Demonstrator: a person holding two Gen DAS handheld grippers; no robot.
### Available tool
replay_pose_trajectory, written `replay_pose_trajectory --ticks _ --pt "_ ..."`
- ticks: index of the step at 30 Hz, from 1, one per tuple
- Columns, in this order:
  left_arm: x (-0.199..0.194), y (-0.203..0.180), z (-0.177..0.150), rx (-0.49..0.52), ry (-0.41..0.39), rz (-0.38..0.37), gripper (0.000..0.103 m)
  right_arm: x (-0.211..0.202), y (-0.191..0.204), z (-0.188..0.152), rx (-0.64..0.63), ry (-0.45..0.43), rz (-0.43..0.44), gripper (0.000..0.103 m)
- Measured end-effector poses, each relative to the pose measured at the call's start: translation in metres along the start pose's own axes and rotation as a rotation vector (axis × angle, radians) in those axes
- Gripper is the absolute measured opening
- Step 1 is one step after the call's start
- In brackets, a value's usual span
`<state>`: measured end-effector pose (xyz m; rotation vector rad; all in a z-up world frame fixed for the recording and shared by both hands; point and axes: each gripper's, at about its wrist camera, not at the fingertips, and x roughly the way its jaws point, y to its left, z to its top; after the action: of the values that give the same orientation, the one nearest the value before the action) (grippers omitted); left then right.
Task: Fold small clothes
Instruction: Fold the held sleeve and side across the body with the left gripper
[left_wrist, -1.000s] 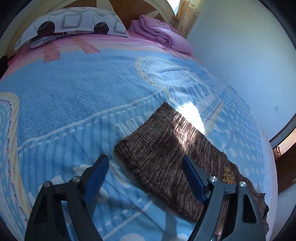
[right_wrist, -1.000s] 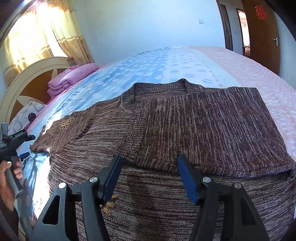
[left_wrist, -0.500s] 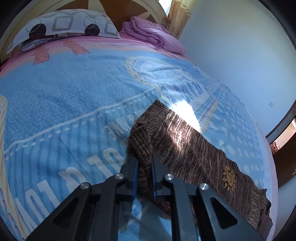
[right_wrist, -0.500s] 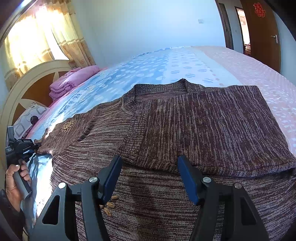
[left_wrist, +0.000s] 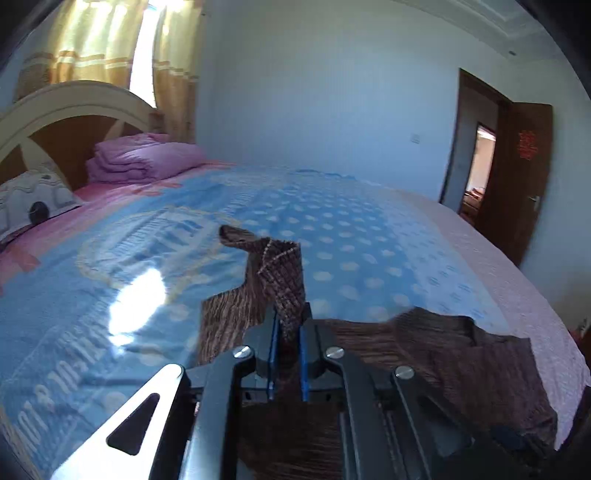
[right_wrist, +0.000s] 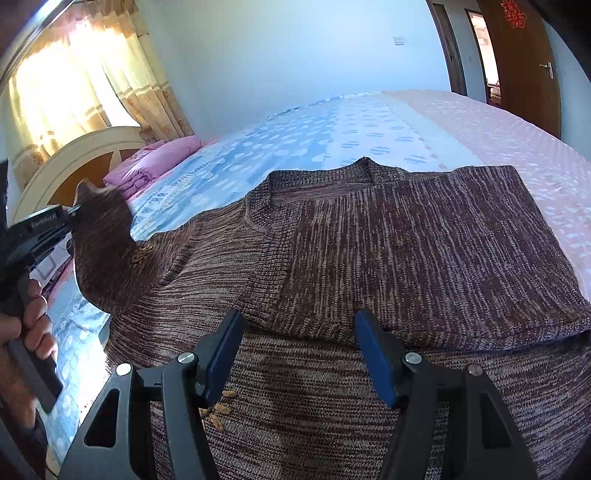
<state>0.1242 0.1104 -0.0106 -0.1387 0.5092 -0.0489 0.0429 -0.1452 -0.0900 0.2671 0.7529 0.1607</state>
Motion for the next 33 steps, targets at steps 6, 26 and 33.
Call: replay_pose_trajectory --ticks 6,26,33 --pt "0.01 -0.072 -0.044 0.121 0.105 -0.123 0.01 -0.001 0.0 0.0 0.001 0.0 0.002 0.064" --pt "-0.006 0.035 -0.093 -0.085 0.28 0.035 0.075 0.004 0.012 0.065 0.109 0.015 0.151 0.064" --pt "-0.014 0.039 -0.1 -0.157 0.244 -0.016 0.079 0.084 0.055 0.081 -0.078 0.15 0.049 0.056"
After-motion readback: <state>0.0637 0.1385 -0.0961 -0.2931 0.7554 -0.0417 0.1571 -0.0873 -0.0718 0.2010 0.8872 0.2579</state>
